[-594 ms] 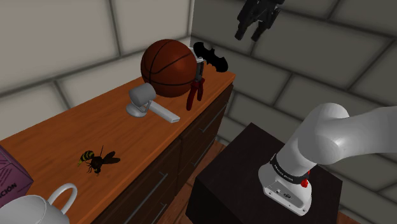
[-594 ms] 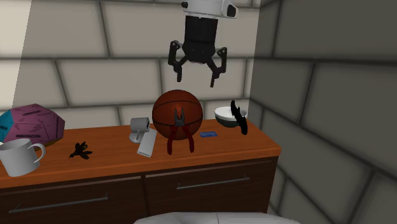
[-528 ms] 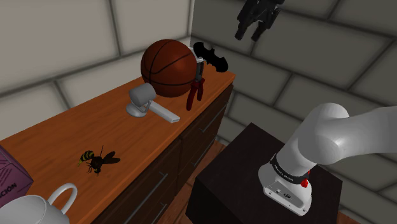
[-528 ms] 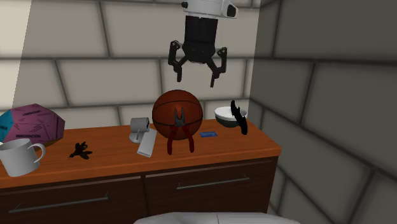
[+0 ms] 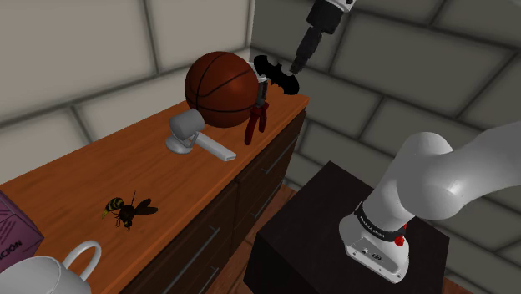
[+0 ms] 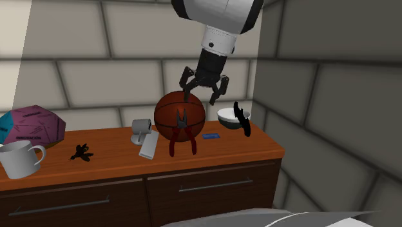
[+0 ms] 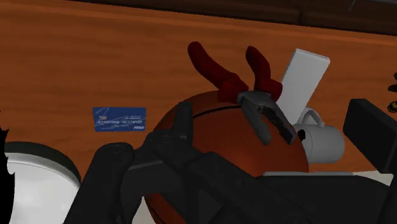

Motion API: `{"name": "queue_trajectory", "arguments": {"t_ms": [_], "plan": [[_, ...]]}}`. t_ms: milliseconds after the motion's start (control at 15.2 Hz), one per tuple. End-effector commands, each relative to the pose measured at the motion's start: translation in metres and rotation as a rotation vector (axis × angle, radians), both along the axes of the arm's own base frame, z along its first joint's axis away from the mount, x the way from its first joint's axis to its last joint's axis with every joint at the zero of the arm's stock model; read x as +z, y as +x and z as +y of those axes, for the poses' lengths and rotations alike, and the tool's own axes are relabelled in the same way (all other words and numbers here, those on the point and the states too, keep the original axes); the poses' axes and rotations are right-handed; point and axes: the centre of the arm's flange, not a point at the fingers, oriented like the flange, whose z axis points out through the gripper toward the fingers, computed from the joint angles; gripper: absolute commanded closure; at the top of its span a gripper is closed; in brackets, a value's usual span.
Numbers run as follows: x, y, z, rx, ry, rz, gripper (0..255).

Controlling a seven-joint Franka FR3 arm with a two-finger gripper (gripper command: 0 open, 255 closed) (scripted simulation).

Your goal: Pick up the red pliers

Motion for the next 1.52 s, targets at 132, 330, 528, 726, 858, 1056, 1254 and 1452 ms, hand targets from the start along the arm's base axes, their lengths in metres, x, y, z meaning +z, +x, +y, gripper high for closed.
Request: {"name": "queue_trajectory", "arguments": {"t_ms": [132, 330, 528, 726, 858, 1056, 1254, 1452], "plan": [[-0.043, 0.043, 0.002, 0.316, 0.059, -0.030, 0], [-0.074, 0.075, 0.015, 0.545, 0.104, -0.048, 0], [-0.090, 0.081, 0.018, 0.588, 0.112, -0.051, 0], [-0.106, 0.081, 0.018, 0.588, 0.112, -0.051, 0], [-0.116, 0.081, 0.018, 0.588, 0.112, -0.051, 0], [-0.119, 0.082, 0.018, 0.588, 0.112, -0.051, 255], [-0.119, 0.082, 0.018, 0.588, 0.112, -0.051, 255], [-0.119, 0.082, 0.018, 0.588, 0.112, -0.051, 255]]}}
